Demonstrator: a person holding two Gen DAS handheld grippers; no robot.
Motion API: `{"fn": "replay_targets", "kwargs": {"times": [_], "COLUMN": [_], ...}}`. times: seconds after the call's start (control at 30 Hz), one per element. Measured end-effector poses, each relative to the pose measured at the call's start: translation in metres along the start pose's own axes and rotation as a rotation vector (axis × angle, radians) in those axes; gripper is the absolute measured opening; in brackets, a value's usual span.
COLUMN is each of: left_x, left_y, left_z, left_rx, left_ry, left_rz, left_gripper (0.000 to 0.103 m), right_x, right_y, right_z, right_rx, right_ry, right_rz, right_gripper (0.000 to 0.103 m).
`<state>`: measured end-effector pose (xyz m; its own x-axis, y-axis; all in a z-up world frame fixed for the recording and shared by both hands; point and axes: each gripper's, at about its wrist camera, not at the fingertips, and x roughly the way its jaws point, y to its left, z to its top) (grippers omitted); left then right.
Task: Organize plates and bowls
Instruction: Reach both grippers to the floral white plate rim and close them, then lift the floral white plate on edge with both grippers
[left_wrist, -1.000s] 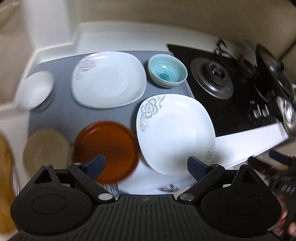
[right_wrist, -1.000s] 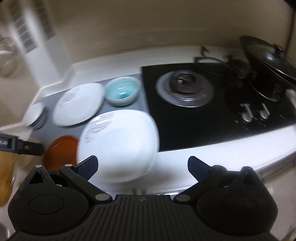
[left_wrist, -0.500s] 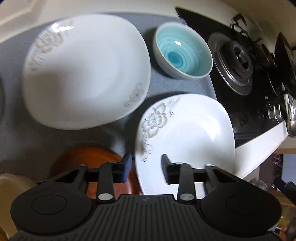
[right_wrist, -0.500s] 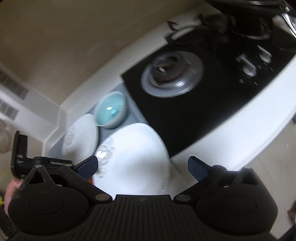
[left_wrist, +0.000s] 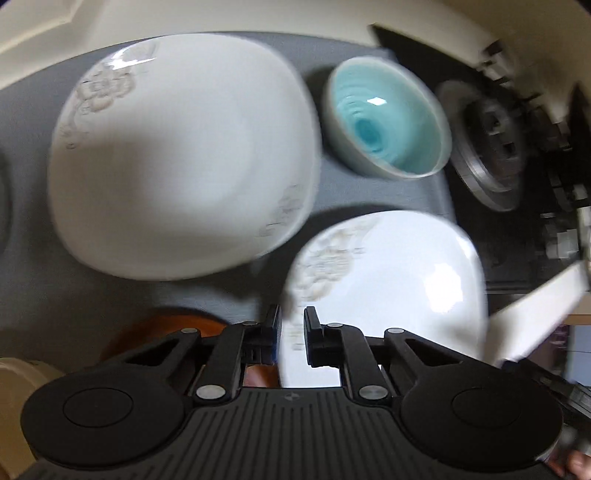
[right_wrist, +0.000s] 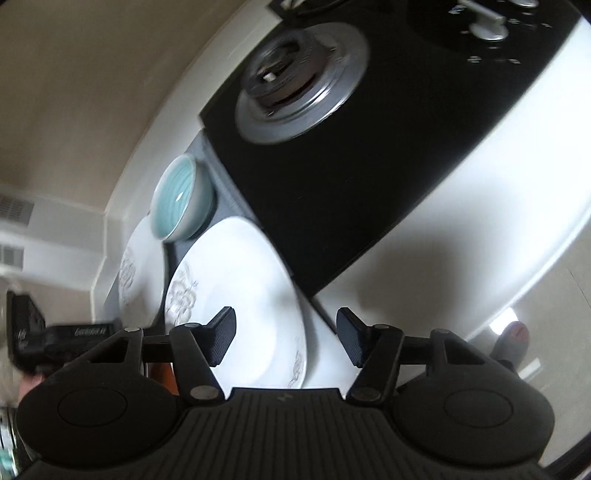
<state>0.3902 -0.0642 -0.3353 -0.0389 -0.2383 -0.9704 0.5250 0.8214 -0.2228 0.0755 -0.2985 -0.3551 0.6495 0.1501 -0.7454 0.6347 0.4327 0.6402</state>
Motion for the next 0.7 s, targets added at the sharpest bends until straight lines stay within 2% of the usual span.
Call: {"fn": "replay_targets", "kwargs": {"times": [0.1,0.2,0.27,0.3,0.37,0.43,0.5,0.6,0.7], "left_x": [0.018,0.023,0.026,0.029,0.032,0.034,0.034,0.033,0.035], "left_y": [0.005,0.004,0.002,0.002,0.005,0.01,0.008,0.002,-0.001], "left_z": [0.001,0.003,0.004,0.004,0.004,0.005,0.005,0.003,-0.002], "left_rx": [-0.021,-0.007,0.014,0.013,-0.004,-0.015,0.022,0.062,0.046], "left_ry": [0.06,0.064,0.063,0.067,0.074,0.081,0.071,0.066,0.098], "left_rz": [-0.038,-0.051,-0.053,-0.062,-0.086,-0.11,-0.113,-0.101,-0.116], "left_gripper": [0.015,0.015,0.022,0.023,0.026,0.028,0.027,0.028,0.026], "right_x": [0.008,0.018,0.027,0.032,0.037,0.043,0.051,0.061,0.055], "right_y": [0.004,0.004,0.004,0.004,0.003,-0.002,-0.01,-0.021,-0.027], "right_z": [-0.003,-0.003,-0.004,-0.005,-0.007,-0.009,-0.01,-0.017,-0.018], "right_rx": [-0.008,-0.013,-0.009,-0.009,-0.028,-0.005,0.025,0.068,0.099], "right_ry": [0.011,0.016,0.03,0.038,0.037,0.048,0.072,0.089,0.06], "right_rz": [0.007,-0.012,-0.007,0.005,-0.006,-0.006,-0.001,0.041,0.068], "right_gripper": [0.067,0.065,0.055,0.043,0.039,0.028,0.019,0.013,0.01]}}
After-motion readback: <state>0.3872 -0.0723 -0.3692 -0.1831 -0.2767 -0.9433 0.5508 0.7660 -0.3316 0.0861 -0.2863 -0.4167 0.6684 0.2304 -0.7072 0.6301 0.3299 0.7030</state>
